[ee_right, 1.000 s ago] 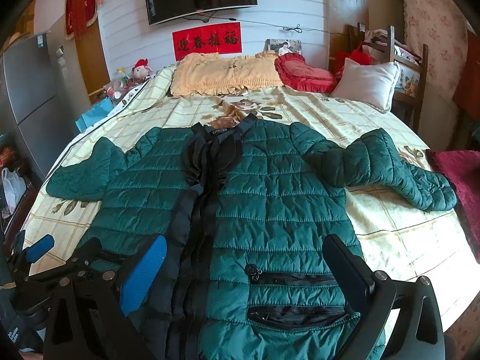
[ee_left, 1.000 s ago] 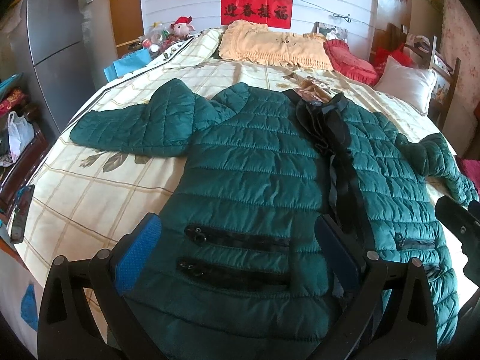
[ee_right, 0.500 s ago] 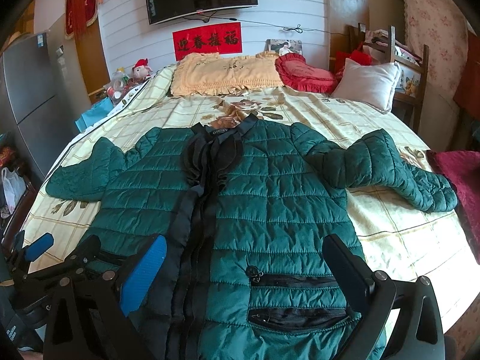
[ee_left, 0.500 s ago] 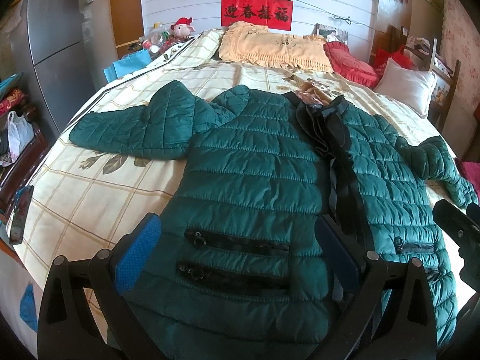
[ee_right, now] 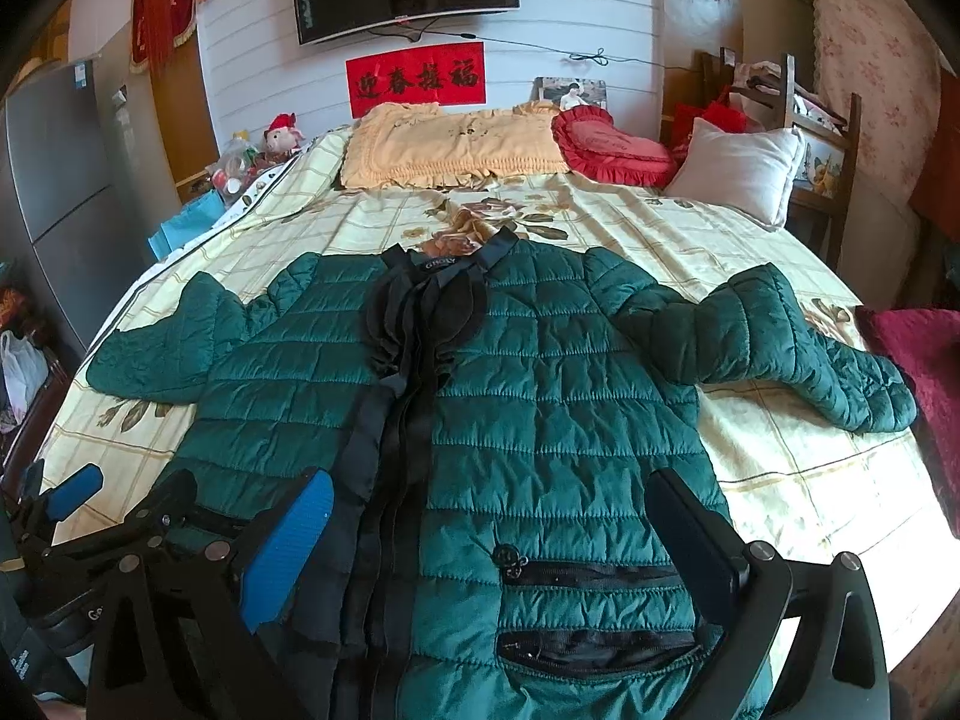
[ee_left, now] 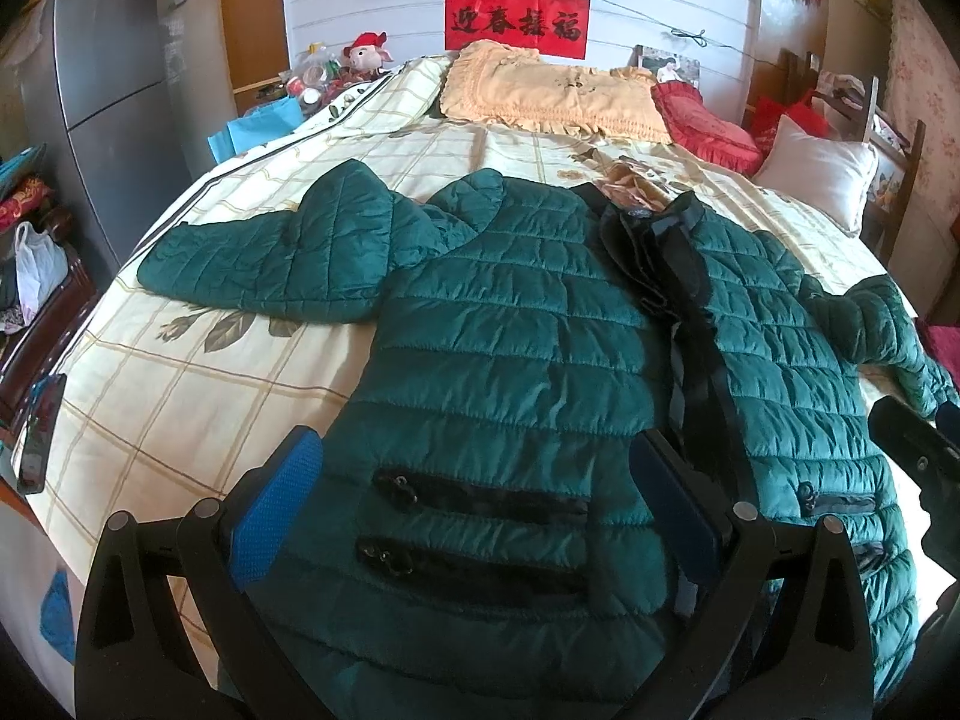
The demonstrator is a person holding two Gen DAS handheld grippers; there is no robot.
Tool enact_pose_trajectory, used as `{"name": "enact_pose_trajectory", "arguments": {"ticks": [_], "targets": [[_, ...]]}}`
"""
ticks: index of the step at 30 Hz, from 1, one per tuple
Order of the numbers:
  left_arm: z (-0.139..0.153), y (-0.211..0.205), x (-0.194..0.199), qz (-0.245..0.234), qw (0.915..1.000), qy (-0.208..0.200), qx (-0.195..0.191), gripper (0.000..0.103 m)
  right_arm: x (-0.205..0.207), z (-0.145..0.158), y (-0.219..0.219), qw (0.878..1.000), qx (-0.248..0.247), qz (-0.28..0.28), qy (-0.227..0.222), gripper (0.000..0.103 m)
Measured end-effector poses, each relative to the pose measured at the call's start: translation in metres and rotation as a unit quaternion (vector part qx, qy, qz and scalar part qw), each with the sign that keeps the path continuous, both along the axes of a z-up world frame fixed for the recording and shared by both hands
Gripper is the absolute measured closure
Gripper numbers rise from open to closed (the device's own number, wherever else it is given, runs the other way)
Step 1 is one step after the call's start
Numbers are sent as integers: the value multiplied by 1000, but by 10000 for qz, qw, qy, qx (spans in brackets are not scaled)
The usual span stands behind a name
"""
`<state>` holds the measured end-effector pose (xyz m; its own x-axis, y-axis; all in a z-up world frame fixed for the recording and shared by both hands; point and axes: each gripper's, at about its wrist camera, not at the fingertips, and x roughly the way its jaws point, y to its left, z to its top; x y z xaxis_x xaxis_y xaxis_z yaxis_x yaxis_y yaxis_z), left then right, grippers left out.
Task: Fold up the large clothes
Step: 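Grasp the green jacket's sleeve cuff with the left gripper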
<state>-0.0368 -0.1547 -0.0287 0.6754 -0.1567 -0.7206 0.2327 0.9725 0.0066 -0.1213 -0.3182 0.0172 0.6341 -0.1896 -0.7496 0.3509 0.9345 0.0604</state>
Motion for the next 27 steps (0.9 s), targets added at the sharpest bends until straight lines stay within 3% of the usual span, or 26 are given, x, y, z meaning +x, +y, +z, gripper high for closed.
{"name": "enact_pose_trajectory", "arguments": {"ticks": [14, 23, 27], "targets": [[3, 35, 62, 331, 9992, 116, 173, 0, 44, -5, 0, 9999, 7, 100, -31, 0], [-2, 102, 129, 904, 9950, 239, 350, 0, 84, -17, -2, 9998, 25, 183, 38, 0], [-11, 146, 162, 1224, 9912, 461, 192, 0, 95, -28, -2, 9995, 146, 224, 186, 0]]}}
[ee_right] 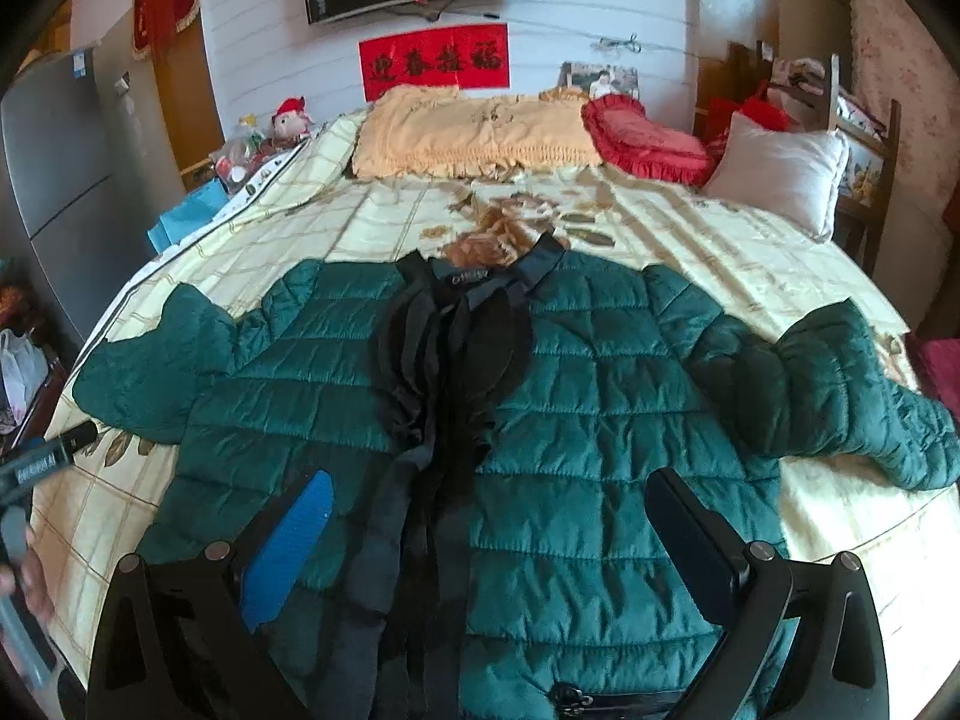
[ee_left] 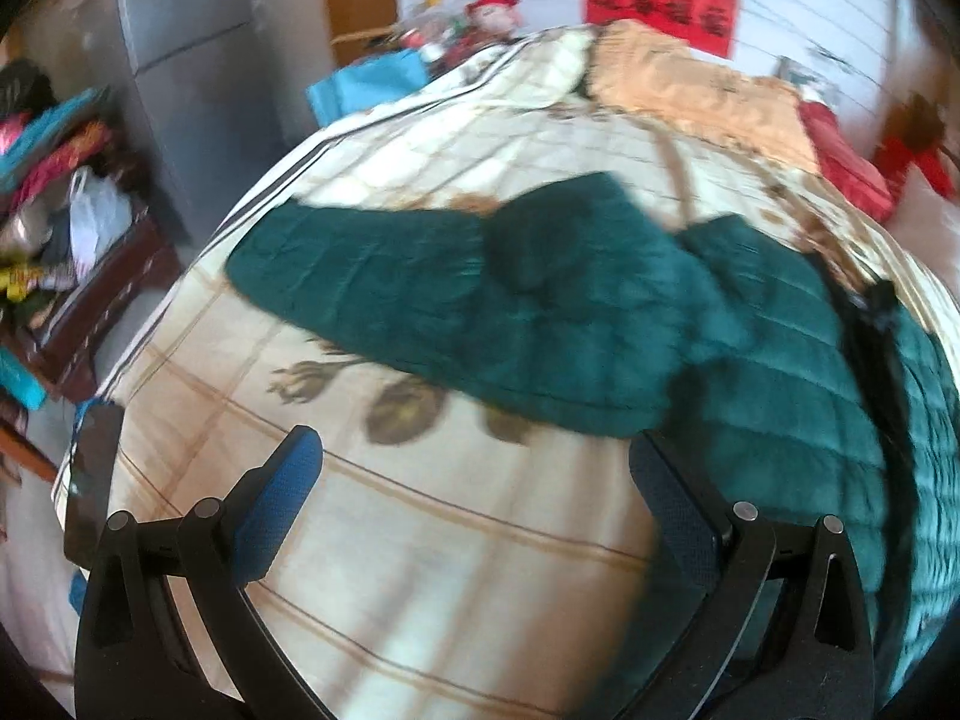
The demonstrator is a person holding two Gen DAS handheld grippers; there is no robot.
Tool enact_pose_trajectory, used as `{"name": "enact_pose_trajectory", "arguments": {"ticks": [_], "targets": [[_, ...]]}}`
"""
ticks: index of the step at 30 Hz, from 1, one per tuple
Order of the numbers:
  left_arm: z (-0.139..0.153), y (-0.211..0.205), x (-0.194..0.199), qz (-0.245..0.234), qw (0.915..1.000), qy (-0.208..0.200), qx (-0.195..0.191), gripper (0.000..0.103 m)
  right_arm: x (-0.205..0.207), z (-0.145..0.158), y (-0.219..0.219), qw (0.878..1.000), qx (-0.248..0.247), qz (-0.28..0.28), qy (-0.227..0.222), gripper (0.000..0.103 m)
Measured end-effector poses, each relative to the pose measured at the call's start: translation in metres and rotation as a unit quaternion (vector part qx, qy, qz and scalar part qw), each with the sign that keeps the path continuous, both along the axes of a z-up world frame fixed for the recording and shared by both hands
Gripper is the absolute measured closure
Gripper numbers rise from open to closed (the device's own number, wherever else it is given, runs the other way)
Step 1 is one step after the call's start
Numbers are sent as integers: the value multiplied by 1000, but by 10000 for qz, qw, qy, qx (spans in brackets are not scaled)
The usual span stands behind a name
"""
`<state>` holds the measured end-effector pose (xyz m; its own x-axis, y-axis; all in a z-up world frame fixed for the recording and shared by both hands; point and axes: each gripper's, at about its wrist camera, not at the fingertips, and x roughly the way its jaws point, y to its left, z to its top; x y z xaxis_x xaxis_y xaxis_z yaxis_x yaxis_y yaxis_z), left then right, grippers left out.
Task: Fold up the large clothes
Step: 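Grasp the green jacket's sleeve cuff with the left gripper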
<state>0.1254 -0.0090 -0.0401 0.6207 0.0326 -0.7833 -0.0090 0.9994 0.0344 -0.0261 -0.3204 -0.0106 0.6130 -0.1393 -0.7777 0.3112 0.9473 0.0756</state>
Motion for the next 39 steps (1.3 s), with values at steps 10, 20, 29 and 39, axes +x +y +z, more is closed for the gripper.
{"name": "enact_pose_trajectory", "arguments": {"ticks": [10, 20, 29, 39], "targets": [[-30, 131, 94, 1410, 9847, 315, -976, 1, 6, -8, 16, 9997, 0, 218, 115, 0], [-56, 187, 158, 2050, 9690, 207, -1366, 16, 7, -6, 29, 9991, -25, 351, 254, 0], [-67, 189, 179, 1738, 9737, 244, -1455, 61, 12, -7, 35, 9988, -36, 357, 325, 0], [-34, 201, 163, 1559, 9727, -111, -1718, 95, 11, -9, 30, 9989, 57, 303, 348, 0]]}}
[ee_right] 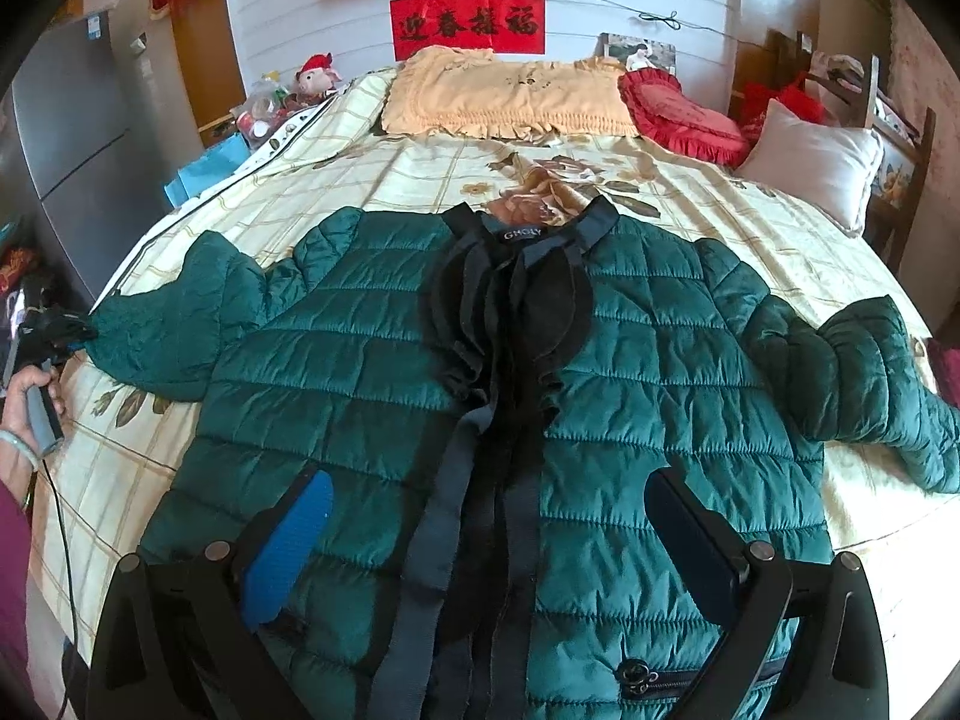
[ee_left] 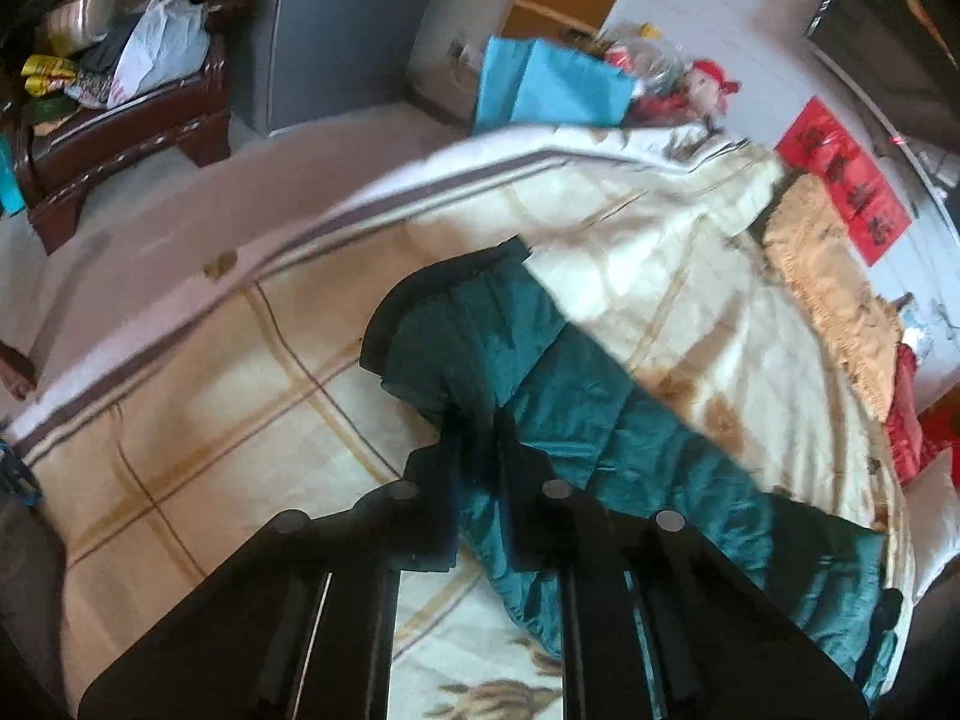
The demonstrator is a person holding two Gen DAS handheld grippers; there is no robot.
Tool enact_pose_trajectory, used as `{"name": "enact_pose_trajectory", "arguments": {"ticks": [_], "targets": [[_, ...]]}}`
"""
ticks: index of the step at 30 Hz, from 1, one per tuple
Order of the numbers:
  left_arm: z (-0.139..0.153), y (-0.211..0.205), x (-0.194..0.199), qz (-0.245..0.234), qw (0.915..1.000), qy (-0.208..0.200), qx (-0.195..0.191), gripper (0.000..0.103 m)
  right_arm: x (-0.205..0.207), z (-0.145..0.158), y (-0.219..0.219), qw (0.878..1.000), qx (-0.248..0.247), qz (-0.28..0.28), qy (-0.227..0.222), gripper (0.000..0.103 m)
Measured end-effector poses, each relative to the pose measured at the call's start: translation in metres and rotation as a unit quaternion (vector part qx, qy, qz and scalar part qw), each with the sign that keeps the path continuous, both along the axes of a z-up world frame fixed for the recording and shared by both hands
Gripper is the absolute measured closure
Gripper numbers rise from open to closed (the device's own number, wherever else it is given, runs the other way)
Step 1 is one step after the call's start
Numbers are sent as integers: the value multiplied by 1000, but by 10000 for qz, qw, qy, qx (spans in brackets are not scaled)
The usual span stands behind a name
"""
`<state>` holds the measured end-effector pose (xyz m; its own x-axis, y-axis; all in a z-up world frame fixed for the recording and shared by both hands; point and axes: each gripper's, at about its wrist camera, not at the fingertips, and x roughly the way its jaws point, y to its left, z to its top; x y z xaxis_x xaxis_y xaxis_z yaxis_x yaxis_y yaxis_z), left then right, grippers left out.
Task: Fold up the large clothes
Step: 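Grasp the green jacket's sleeve cuff with the left gripper, then lift the held sleeve and fold it across the jacket body with the left gripper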
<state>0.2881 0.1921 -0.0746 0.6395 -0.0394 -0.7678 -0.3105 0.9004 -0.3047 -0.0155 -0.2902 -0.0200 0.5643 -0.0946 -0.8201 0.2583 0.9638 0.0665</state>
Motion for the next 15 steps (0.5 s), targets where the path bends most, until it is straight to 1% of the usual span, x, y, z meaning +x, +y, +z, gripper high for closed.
{"name": "enact_pose_trajectory", "arguments": {"ticks": [2, 5, 7, 11, 15], "targets": [[10, -1, -6, -91, 9999, -125, 12, 96, -1, 1, -1, 10000, 17, -7, -22, 0], [26, -6, -15, -193, 9994, -280, -115, 96, -4, 3, -2, 10000, 66, 8, -66, 0], [41, -15, -21, -367, 9982, -435, -170, 97, -6, 4, -2, 9999, 59, 21, -98, 0], [78, -50, -37, -859, 9937, -719, -102, 97, -11, 6, -8, 9999, 75, -23, -133, 0], [117, -97, -56, -1361, 9849, -1068, 20, 97, -20, 10, -18, 9995, 210, -110, -201, 0]]}}
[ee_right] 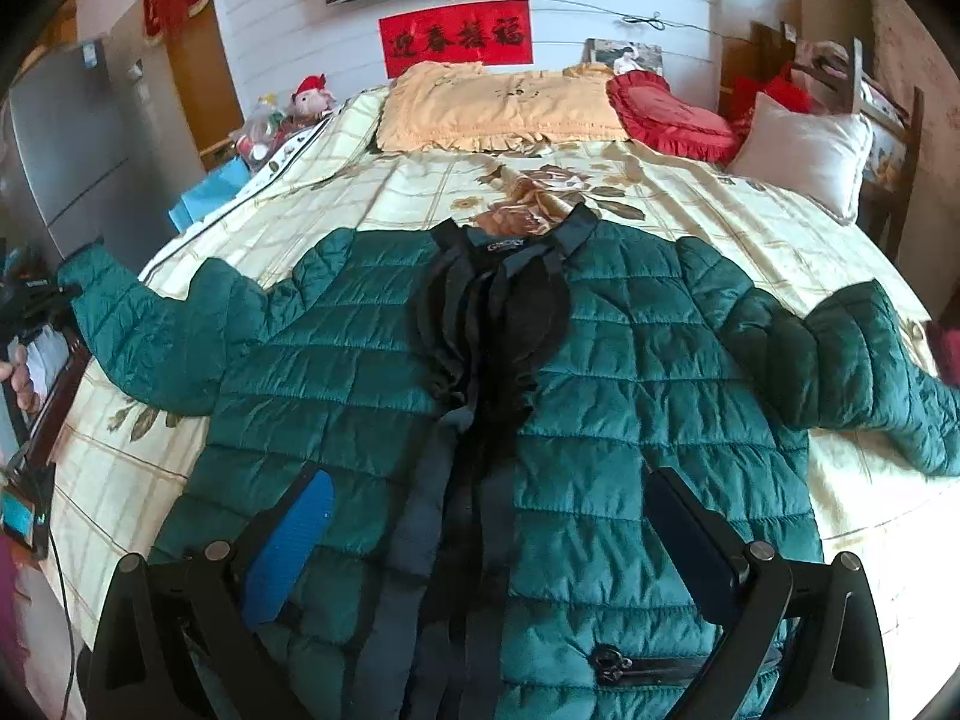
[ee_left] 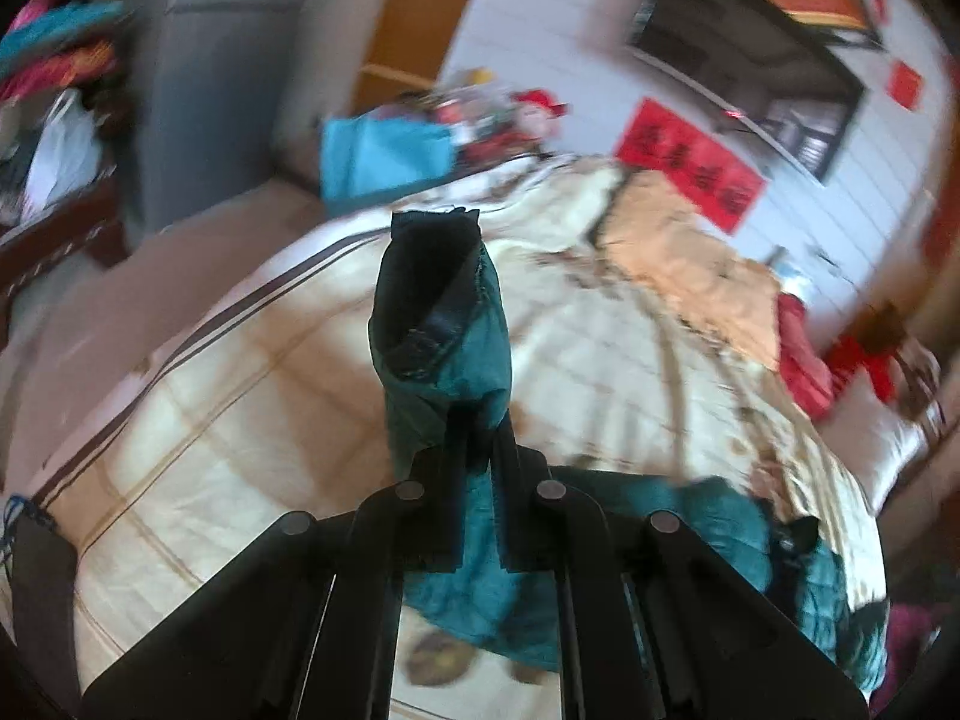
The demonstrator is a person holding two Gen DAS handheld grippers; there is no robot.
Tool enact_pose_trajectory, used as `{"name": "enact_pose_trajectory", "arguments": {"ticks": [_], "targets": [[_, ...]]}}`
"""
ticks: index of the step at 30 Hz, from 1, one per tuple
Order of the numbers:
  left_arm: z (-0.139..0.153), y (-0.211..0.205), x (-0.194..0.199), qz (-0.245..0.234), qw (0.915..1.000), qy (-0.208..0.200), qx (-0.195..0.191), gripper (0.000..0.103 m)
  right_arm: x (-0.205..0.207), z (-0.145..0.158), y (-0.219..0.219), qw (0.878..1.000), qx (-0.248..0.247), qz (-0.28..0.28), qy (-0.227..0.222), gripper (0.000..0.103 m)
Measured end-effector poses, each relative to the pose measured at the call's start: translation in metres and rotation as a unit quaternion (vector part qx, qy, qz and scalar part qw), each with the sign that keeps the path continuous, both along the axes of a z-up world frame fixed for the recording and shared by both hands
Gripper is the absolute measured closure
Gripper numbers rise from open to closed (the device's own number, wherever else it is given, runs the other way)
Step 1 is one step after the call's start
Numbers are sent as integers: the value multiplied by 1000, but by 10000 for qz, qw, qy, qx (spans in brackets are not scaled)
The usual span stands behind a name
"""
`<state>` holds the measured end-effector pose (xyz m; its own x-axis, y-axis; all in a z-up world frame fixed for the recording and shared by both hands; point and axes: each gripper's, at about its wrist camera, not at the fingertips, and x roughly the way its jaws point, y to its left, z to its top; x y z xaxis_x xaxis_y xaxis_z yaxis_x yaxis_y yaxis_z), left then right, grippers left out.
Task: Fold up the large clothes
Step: 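Lift the held sleeve and fold it across the jacket body with the left gripper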
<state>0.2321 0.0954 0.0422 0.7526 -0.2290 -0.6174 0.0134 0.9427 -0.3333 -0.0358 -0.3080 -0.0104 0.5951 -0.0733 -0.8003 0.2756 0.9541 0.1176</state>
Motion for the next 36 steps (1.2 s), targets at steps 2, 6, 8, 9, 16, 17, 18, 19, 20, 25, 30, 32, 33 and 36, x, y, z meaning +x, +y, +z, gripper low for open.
{"name": "enact_pose_trajectory", "arguments": {"ticks": [2, 6, 8, 9, 16, 17, 18, 19, 20, 25, 30, 32, 33, 36], "targets": [[15, -22, -8, -209, 9997, -128, 60, 97, -6, 2, -5, 10000, 6, -41, -34, 0], [36, -77, -27, -690, 9969, -303, 209, 97, -17, 4, -15, 9999, 23, -114, -41, 0], [42, -103, -36, -915, 9946, -382, 313, 97, -23, 4, -22, 9998, 39, -172, -54, 0], [45, -120, -41, -1055, 9930, -402, 343, 97, -26, 5, -25, 9998, 49, -195, -60, 0], [48, -214, -70, -1857, 9808, -451, 397, 97, -44, 11, -46, 9992, 60, -363, -172, 0], [47, -225, -73, -1937, 9792, -440, 400, 97, -47, 12, -49, 9991, 64, -384, -182, 0], [45, -238, -76, -2028, 9775, -419, 404, 97, -49, 12, -51, 9990, 80, -408, -190, 0], [43, -251, -79, -2124, 9756, -389, 406, 97, -51, 13, -55, 9988, 107, -434, -198, 0], [41, -261, -83, -2203, 9739, -361, 403, 97, -54, 13, -58, 9986, 134, -462, -207, 0], [29, -311, -97, -2572, 9656, -201, 325, 97, -65, 11, -73, 9978, 209, -590, -217, 0], [11, -366, -118, -2976, 9539, -59, 381, 97, -75, 10, -87, 9968, 264, -722, -220, 0], [4, -379, -121, -3093, 9501, 17, 394, 97, -77, 10, -91, 9966, 263, -756, -204, 0], [-1, -388, -124, -3153, 9481, 52, 416, 97, -79, 9, -92, 9965, 263, -764, -198, 0], [-12, -411, -131, -3323, 9420, 120, 458, 97, -81, 7, -97, 9964, 240, -791, -172, 0]]}}
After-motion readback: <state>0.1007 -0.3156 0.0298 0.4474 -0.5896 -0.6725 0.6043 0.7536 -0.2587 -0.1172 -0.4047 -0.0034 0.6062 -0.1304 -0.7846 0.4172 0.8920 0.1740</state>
